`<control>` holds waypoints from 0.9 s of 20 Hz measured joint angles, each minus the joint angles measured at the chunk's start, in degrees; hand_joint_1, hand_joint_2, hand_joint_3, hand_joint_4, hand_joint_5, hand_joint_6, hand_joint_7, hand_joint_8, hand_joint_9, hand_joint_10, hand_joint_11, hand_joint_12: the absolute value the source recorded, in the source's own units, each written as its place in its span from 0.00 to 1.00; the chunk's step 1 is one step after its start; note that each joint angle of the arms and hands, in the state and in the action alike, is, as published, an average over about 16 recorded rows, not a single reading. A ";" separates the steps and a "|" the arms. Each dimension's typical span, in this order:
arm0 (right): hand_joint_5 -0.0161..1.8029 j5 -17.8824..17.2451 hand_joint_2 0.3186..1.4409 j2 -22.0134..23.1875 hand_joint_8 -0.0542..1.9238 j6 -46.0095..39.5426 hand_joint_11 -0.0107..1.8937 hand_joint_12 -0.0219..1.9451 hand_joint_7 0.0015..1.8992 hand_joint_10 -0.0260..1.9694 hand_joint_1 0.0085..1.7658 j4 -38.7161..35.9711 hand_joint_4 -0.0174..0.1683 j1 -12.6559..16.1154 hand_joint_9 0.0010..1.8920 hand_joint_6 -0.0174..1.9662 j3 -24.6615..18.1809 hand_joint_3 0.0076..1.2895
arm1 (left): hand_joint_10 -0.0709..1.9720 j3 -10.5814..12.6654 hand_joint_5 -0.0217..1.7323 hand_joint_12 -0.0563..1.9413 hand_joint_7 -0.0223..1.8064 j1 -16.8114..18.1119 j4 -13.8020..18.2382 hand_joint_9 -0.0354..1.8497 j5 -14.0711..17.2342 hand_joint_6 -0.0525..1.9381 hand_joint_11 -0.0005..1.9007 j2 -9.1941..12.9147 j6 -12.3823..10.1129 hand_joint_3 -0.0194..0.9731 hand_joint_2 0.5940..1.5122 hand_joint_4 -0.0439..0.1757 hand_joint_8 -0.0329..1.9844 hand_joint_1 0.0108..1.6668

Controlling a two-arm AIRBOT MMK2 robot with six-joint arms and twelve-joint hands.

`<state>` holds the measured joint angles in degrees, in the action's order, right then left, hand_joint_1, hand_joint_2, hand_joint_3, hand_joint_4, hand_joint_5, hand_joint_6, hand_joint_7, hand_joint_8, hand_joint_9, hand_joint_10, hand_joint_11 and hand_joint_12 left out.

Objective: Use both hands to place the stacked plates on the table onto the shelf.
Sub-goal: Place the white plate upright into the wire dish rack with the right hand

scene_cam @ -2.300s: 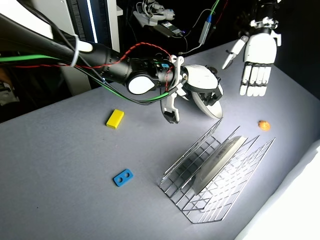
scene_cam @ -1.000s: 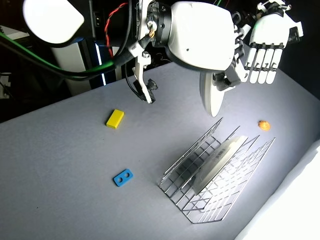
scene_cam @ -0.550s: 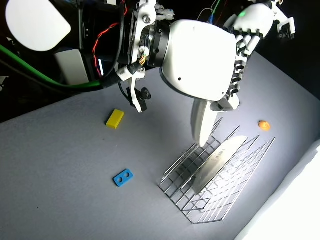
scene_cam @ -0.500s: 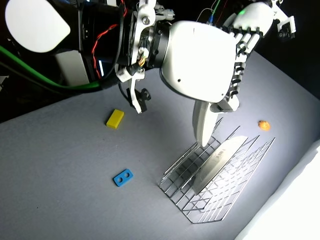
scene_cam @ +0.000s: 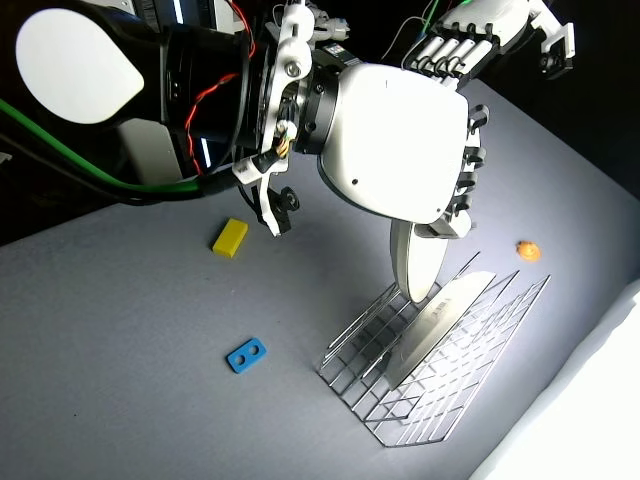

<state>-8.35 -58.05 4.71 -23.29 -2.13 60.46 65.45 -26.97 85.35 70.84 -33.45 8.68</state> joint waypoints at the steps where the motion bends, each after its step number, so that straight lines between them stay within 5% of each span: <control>1: 0.47 0.52 0.69 -0.22 0.56 0.02 0.40 0.55 0.51 0.03 0.68 0.68 0.07 -0.06 0.64 0.54 0.40 0.00 | 0.04 -0.08 0.07 0.03 0.05 -0.06 -0.07 0.03 0.38 0.03 0.01 0.03 -0.03 0.02 0.66 0.23 0.02 0.01; 10: 0.47 4.35 0.70 -2.55 0.57 0.07 0.40 0.56 0.50 0.03 0.68 5.85 0.10 -1.55 0.63 0.54 4.86 0.00 | 0.04 -0.89 0.07 0.03 0.06 -1.08 -0.78 0.04 3.29 0.03 0.01 0.09 -0.17 0.02 0.66 0.23 0.02 0.01; 18: 0.48 4.19 0.71 -4.76 0.57 0.28 0.38 0.57 0.49 0.02 0.68 6.70 0.16 -4.37 0.62 0.55 8.65 0.00 | 0.04 -1.56 0.07 0.03 0.06 -1.88 -1.16 0.04 3.33 0.03 0.01 0.08 0.16 0.03 0.66 0.23 0.02 0.00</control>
<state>-4.16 -62.81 5.00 -16.58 -6.50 69.11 63.89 -28.85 84.19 74.17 -33.36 8.84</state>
